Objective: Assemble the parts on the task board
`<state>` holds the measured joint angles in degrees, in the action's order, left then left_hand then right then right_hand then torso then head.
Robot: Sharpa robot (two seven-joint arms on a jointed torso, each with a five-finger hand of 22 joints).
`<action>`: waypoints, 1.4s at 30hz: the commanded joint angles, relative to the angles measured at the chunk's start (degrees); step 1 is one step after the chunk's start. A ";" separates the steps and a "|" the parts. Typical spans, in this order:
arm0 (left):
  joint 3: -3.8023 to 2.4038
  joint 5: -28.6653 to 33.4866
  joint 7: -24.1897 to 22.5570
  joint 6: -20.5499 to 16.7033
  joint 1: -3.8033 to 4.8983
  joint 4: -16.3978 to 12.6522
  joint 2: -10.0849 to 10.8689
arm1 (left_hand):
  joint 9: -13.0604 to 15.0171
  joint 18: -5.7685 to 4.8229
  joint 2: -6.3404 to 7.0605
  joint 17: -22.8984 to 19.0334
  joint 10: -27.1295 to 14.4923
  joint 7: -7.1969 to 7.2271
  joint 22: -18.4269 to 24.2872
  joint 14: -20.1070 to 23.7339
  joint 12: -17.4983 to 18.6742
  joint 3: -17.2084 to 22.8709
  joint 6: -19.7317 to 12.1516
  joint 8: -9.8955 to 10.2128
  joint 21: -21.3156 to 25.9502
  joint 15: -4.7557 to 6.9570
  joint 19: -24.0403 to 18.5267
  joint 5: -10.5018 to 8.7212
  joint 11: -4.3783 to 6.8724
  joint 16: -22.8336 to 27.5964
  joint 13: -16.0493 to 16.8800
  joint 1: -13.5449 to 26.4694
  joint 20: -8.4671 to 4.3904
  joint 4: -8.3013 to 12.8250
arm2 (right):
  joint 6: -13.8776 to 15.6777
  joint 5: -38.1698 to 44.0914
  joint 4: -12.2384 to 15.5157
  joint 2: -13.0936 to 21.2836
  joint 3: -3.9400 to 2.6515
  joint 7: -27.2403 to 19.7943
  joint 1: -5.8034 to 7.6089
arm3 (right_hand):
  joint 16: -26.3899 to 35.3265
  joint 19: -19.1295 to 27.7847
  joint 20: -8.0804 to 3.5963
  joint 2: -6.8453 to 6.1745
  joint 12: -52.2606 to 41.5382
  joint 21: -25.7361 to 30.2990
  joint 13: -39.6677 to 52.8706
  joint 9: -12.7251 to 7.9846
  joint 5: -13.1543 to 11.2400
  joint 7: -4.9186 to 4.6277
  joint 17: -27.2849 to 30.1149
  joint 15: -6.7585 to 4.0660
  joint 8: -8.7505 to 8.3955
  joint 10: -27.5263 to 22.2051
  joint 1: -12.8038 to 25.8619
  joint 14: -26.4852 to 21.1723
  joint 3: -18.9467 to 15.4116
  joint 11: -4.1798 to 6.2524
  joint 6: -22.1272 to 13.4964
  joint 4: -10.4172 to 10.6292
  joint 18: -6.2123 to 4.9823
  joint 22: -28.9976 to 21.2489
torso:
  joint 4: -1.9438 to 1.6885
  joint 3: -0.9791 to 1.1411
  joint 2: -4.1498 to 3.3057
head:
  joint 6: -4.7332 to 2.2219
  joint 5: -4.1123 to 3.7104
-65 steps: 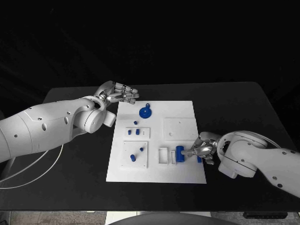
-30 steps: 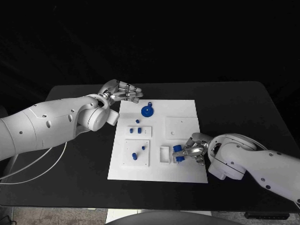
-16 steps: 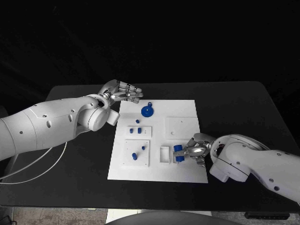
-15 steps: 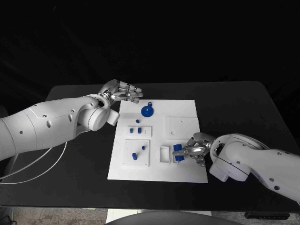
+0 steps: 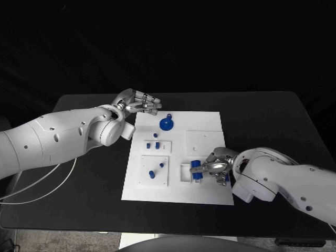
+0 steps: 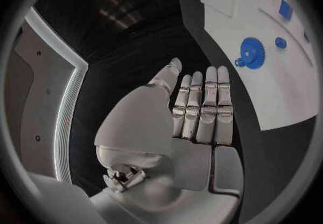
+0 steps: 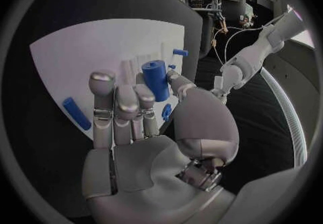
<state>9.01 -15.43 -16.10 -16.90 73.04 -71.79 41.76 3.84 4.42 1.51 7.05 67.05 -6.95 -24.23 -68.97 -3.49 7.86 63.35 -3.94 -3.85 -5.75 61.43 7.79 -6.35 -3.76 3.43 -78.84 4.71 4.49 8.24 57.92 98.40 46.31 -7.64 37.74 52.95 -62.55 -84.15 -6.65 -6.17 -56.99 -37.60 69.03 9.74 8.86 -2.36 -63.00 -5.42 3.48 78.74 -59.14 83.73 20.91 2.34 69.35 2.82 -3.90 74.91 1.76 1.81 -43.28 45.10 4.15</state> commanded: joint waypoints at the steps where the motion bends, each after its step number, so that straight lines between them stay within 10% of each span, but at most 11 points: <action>1: -0.04 0.31 -0.24 0.74 0.04 -0.19 -0.08 | 0.03 -0.36 -0.45 0.08 -0.32 -0.09 0.05 0.42 0.04 -0.07 -0.39 0.26 -0.28 0.09 0.39 0.38 -0.03 0.19 -0.05 0.22 -0.18 -0.18 | -1.13 -0.30 -0.15 -0.55 0.00 0.54 0.28 | -0.13 -2.65 -0.28 -0.12 0.28 -0.06 -0.13 -0.12 -0.14 0.12 0.14 -0.22 0.15 0.05 0.07 -0.01 -0.45 0.33 0.35 0.28 0.93 4.43 | -0.04 0.04 -0.03 | 0.06 0.06; 22: -0.04 0.31 -0.01 1.00 0.06 -0.29 -0.27 | 0.03 -0.37 -0.47 0.08 -0.35 -0.08 0.32 0.44 0.04 -0.12 -0.39 0.26 -0.28 0.07 0.44 0.39 -0.05 0.20 -0.05 0.30 -0.17 -0.34 | -4.69 2.85 -2.28 -3.51 3.65 1.95 1.78 | 0.19 -2.59 -0.20 -1.08 1.07 0.27 -0.85 -0.29 -2.73 0.02 0.32 -0.14 0.17 -0.18 0.02 -0.04 -0.95 0.24 0.47 3.08 0.94 4.41 | 0.02 0.06 -0.07 | 0.54 0.58; 33: -0.04 0.31 -0.01 1.01 0.06 -0.31 -0.28 | 0.03 -0.38 -0.46 0.10 -0.37 -0.08 0.59 0.45 0.04 -0.16 -0.42 0.27 -0.28 0.06 0.50 0.38 -0.05 0.19 -0.05 0.30 -0.16 -0.51 | -2.36 3.94 -2.85 -4.44 4.07 1.45 1.82 | 0.24 -2.64 -0.24 -1.72 1.01 0.22 -0.92 -0.29 -3.47 0.02 0.28 -0.18 0.16 -0.14 -0.02 -0.04 -0.96 0.24 0.51 4.28 0.92 4.43 | 0.05 0.06 -0.04 | 0.40 0.94; 42: -0.04 0.31 0.03 1.03 0.07 -0.34 -0.24 | 0.03 -0.37 -0.48 0.11 -0.37 -0.08 0.77 0.47 0.04 -0.20 -0.45 0.27 -0.28 0.06 0.54 0.38 -0.05 0.20 -0.05 0.34 -0.15 -0.65 | -2.15 4.43 -3.19 -4.92 4.10 1.10 1.87 | 0.54 -2.63 -0.47 -5.80 1.20 0.46 -0.76 -0.67 -6.10 -0.12 0.25 -0.32 0.17 -0.46 1.44 -0.14 -3.69 0.17 -0.11 10.58 0.97 4.38 | 0.03 0.04 -0.04 | 0.48 1.21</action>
<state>9.01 -15.41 -15.79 -16.60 73.06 -71.97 41.60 3.84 4.42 1.29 7.10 67.06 -6.95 -23.52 -68.98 -3.49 7.63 63.35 -3.94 -3.85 -5.75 61.63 7.79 -6.35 -3.76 3.43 -78.62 4.50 4.27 5.93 61.34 95.25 41.52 -3.60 39.05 54.92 -62.27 -83.93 -6.85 -11.57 -56.04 -37.26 68.24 9.19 3.09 -2.29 -62.71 -5.41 3.76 78.52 -57.98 83.74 17.00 2.56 69.48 13.44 -3.90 74.90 1.80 1.85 -43.32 45.51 5.24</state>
